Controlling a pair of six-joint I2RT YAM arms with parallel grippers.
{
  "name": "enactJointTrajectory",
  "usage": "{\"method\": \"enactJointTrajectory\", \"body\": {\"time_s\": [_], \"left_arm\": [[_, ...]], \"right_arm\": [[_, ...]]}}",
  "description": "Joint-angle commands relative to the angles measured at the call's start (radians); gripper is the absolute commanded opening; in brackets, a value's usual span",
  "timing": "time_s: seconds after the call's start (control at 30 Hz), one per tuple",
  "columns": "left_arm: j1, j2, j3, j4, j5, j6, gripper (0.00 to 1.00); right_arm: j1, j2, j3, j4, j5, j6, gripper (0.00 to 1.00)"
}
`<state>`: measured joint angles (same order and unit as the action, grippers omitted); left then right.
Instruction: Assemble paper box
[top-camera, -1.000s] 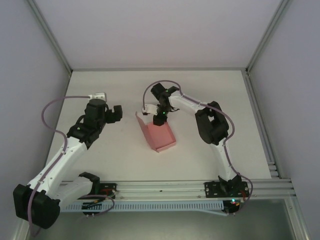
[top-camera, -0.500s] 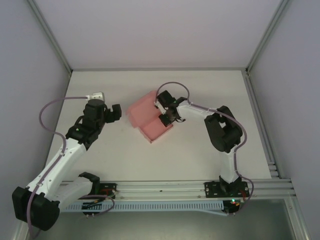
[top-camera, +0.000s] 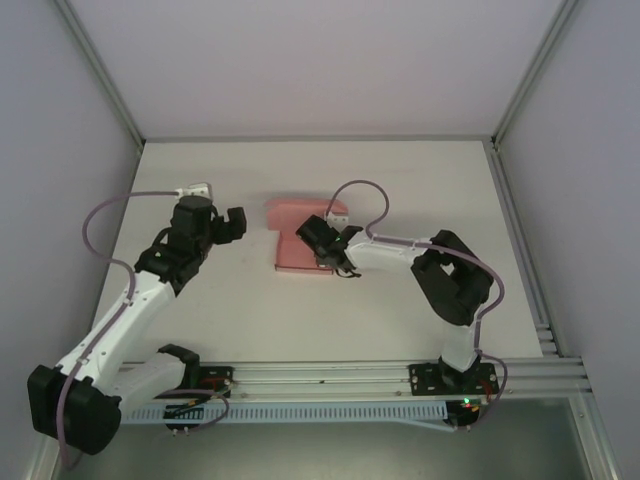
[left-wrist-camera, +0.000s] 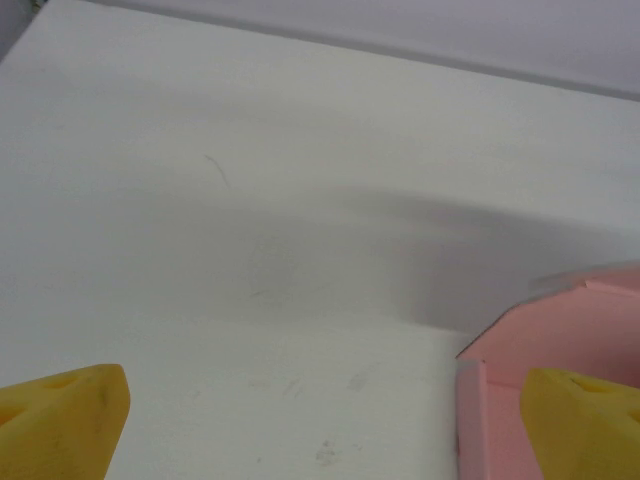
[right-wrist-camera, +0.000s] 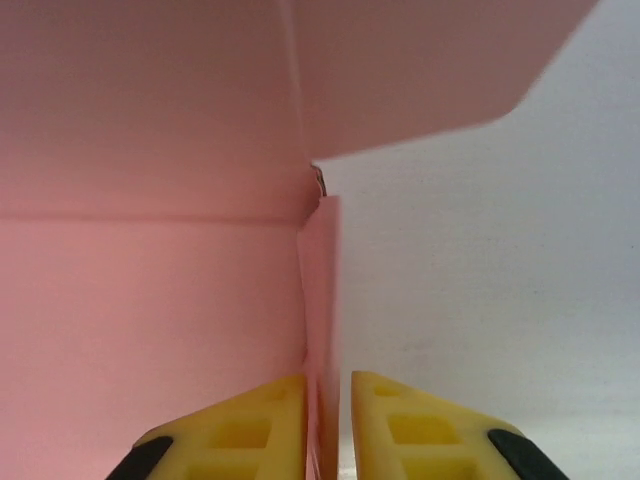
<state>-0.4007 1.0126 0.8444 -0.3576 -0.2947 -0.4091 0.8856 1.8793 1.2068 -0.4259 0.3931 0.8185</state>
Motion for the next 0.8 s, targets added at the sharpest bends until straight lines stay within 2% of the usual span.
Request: {"method": "enactJointTrajectory", "body": {"time_s": [0.0, 0.07, 0.13, 0.23, 0.4, 0.43, 0.47, 0.57, 0.67, 0.77], "left_arm": [[0.006, 0.019, 0.024, 0.030, 0.062, 0.025, 1.00], [0.007, 0.028, 0.024, 0.037, 0.073, 0.032, 1.00], [0.006, 0.037, 0.026, 0.045, 0.089, 0.043, 1.00], [0.007, 0.049, 0.035, 0.061, 0.126, 0.073, 1.00], [0.006, 0.097, 0.053, 0.123, 0.226, 0.135, 1.00], [0.012, 0.114, 0.063, 0.123, 0.247, 0.147, 1.00], [0.016, 0.135, 0.078, 0.122, 0.268, 0.156, 1.00], [0.043, 0.202, 0.108, 0.146, 0.391, 0.219, 1.00], [0.070, 0.288, 0.138, 0.155, 0.439, 0.276, 1.00], [0.115, 0.368, 0.157, 0.174, 0.503, 0.353, 1.00]], "right_arm": [[-0.005, -0.012, -0.005, 0.004, 0.044, 0.089, 0.21], [-0.002, -0.027, -0.004, 0.005, 0.055, 0.082, 0.27], [0.000, -0.054, -0.008, -0.005, 0.090, 0.068, 0.27], [0.000, -0.132, -0.026, 0.008, 0.151, 0.028, 0.40], [-0.010, -0.268, -0.063, 0.120, 0.224, -0.252, 0.77], [-0.022, -0.286, -0.067, 0.138, 0.222, -0.309, 0.86], [-0.041, -0.303, -0.078, 0.174, 0.202, -0.371, 0.99], [-0.134, -0.344, -0.092, 0.281, 0.017, -0.498, 1.00], [-0.260, -0.350, -0.097, 0.374, -0.311, -0.575, 1.00], [-0.338, -0.321, -0.088, 0.413, -0.547, -0.730, 1.00]]}}
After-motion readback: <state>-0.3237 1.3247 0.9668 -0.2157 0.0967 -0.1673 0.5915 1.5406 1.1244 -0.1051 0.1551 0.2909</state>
